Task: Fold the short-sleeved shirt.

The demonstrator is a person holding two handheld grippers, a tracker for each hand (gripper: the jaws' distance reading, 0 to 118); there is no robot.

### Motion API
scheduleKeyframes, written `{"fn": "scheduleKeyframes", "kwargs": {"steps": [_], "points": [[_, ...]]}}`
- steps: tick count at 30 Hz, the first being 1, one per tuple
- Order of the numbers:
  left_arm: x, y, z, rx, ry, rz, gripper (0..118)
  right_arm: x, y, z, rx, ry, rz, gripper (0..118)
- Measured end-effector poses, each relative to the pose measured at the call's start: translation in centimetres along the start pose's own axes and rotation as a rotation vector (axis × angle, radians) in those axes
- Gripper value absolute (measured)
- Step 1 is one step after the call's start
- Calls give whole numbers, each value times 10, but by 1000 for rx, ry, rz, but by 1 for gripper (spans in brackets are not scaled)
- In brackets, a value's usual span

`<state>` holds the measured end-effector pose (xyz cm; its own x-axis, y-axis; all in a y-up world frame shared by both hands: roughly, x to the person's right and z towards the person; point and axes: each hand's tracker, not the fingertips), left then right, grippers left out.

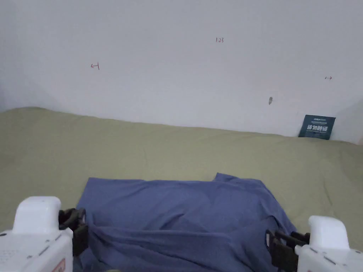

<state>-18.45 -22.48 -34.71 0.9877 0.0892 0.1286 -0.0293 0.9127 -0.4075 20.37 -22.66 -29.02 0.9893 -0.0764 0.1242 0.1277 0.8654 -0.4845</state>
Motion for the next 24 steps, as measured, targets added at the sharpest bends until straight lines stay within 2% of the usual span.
{"fn": "scheduleKeyframes", "kwargs": {"steps": [1, 3, 7, 11, 12, 13, 14, 15, 17, 24], "points": [[4, -12, 10, -14, 40, -30, 0, -7, -10, 9, -12, -27, 12, 1], [9, -35, 28, -93, 2, -46, 0, -17, -31, 27, -70, -36, 64, 0], [2, -74, 42, -184, 32, 0, 0, -23, -67, 41, -115, -5, 42, 0], [-13, -80, 27, -238, 61, 85, 1, -19, -78, 40, -151, 3, 22, 0], [-17, -77, 18, -238, 58, 93, 15, -18, -78, 39, -147, 6, 20, 0], [-20, -76, 10, -241, 61, 110, 50, -17, -75, 39, -145, 9, 19, 1], [-26, -74, -4, -237, 59, 136, 79, -15, -72, 38, -138, 17, 17, 1], [-29, -71, -16, -254, 31, 177, 91, -12, -68, 36, -132, 23, 13, 1], [-37, -72, -47, -290, 26, 223, 91, -7, -64, 32, -123, 25, 2, 1], [-50, -69, -127, -358, 104, 207, 91, 11, -52, 15, -99, 8, 12, 1]]}}
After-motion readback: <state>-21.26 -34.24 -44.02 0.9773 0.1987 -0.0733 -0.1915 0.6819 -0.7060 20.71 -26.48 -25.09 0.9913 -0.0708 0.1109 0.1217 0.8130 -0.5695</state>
